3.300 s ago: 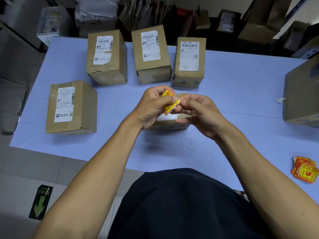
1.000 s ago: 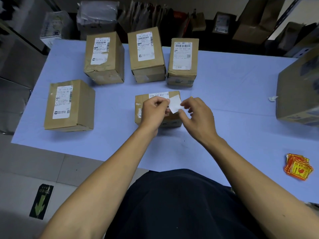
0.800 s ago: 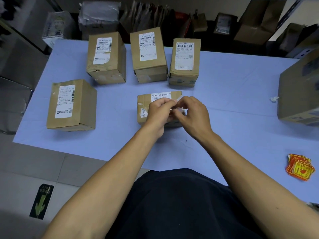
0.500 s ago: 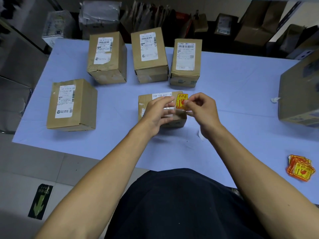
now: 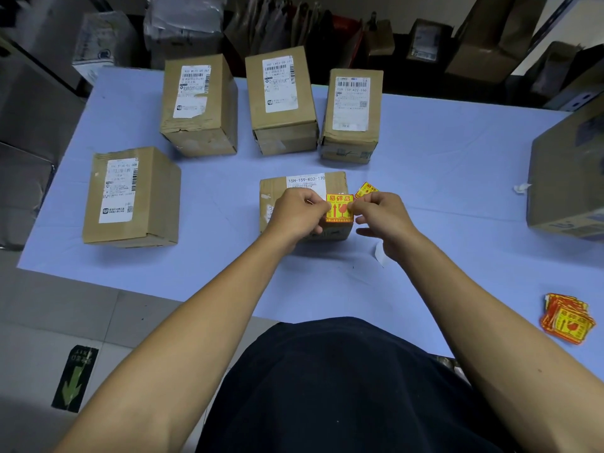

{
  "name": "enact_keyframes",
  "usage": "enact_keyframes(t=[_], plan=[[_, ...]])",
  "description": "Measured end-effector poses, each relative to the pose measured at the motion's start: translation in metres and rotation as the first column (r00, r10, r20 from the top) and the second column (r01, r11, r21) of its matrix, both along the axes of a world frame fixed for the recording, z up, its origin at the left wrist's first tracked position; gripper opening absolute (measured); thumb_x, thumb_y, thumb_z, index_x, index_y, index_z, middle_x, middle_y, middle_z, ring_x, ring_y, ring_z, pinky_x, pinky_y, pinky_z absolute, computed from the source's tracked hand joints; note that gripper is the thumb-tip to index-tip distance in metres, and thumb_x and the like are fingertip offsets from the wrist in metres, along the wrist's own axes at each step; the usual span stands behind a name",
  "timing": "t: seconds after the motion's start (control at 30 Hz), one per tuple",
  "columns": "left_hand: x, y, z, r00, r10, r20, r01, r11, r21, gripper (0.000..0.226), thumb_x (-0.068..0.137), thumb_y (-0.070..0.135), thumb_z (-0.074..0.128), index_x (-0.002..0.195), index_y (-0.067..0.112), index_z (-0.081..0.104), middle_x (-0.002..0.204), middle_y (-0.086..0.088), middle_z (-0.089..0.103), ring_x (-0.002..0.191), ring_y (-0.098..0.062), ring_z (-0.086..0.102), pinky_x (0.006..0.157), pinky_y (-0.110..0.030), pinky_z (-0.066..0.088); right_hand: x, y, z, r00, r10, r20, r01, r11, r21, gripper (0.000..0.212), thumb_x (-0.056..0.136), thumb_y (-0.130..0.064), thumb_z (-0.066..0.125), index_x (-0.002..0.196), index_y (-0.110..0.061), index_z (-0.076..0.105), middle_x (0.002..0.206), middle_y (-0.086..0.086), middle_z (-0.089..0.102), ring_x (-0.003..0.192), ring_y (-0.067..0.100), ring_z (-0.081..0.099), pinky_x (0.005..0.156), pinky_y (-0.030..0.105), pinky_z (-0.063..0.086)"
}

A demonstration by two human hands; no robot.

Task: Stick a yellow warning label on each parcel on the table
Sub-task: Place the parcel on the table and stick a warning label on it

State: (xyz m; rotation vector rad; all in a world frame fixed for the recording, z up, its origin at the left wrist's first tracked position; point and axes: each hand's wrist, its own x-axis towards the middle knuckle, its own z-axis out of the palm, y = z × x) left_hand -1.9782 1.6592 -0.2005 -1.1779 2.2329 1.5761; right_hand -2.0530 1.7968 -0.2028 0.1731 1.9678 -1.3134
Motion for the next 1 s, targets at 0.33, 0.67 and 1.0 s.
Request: enact_keyframes(t=[0.33,0.67,1.0], plan=[[-0.008,0.0,-0.013,0.979,-0.172,0.106,0.196,0.937,-0.29,0.017,0.081,0.023,0.067,0.064,0.021,0.066,0.073,0.004,0.069,0.082,-0.023,0.067,0.071,-0.034,0.057,-0.007,0.0,-0.013,0.994,0.081,-0.08,-0.077,0.996,0.049,0.011,0.089,-0.005,0.062,0.078,-0.008,0.061,0.081,0.009,0.065,0.074,0.018,0.059,0.075,0.041,0.058],[-0.01,0.001,-0.016,0.964,-0.22,0.149,0.258,0.911,-0.323,0.013,0.078,0.024,0.066,0.066,0.018,0.067,0.073,0.0,0.07,0.078,-0.023,0.065,0.059,-0.026,0.045,-0.006,0.003,-0.023,0.997,0.061,-0.057,-0.061,0.998,0.012,0.013,0.09,-0.006,0.063,0.077,-0.009,0.06,0.075,0.005,0.062,0.07,0.016,0.057,0.074,0.04,0.058],[-0.008,-0.004,-0.015,0.92,-0.309,0.242,0.391,0.68,-0.62,0.026,0.084,0.04,0.063,0.094,0.016,0.066,0.1,-0.005,0.068,0.1,-0.03,0.059,0.071,-0.036,0.048,-0.011,0.007,-0.04,0.995,0.072,-0.066,-0.066,0.993,0.093,0.021,0.087,-0.029,0.072,0.095,-0.015,0.058,0.086,0.004,0.064,0.082,0.023,0.063,0.079,0.045,0.058]])
